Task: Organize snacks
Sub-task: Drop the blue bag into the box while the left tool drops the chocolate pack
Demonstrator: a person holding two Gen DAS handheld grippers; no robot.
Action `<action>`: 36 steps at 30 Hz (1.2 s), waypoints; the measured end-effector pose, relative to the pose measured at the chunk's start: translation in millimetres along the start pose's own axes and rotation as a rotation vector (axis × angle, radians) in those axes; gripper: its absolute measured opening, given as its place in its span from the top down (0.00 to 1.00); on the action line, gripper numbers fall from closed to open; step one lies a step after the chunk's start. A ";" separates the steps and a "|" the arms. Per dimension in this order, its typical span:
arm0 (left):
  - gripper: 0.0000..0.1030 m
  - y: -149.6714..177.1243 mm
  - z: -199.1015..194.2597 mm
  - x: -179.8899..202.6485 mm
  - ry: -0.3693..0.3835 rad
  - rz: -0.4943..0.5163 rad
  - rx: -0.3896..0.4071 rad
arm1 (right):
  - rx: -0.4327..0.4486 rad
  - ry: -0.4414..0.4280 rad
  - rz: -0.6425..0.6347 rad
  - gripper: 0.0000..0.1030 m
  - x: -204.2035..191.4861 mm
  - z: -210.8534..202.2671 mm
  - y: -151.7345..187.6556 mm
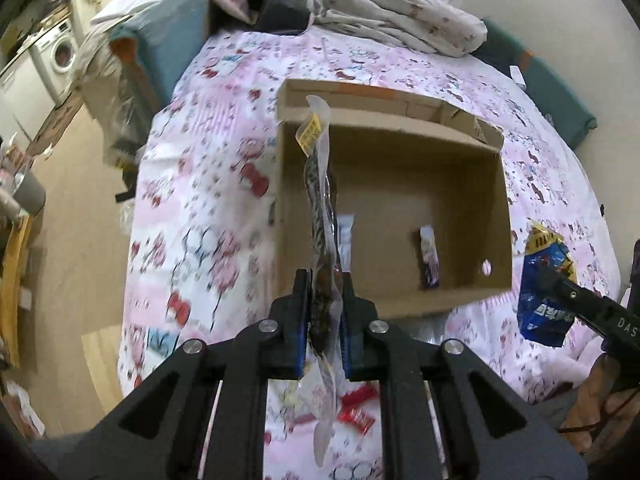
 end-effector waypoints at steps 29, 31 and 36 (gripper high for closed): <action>0.83 -21.0 91.2 18.7 0.032 0.042 -0.006 | -0.022 0.104 -0.086 0.69 21.5 69.0 -26.6; 0.62 -20.7 88.8 21.2 0.034 0.052 -0.005 | -0.016 0.091 -0.089 0.51 18.3 67.0 -27.3; 0.05 -21.9 73.3 20.5 0.031 0.042 0.062 | 0.058 0.074 -0.112 0.06 7.6 55.7 -31.1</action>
Point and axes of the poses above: each gripper's, at about its wrist camera, not at the fingertips, and z roughly the way its jaws point, x to its right, y to its underside, the point moved 6 cm from there along z, roughly the way its jaws point, and after that the axes turned 3 degrees about z, right-handed, at the moved point
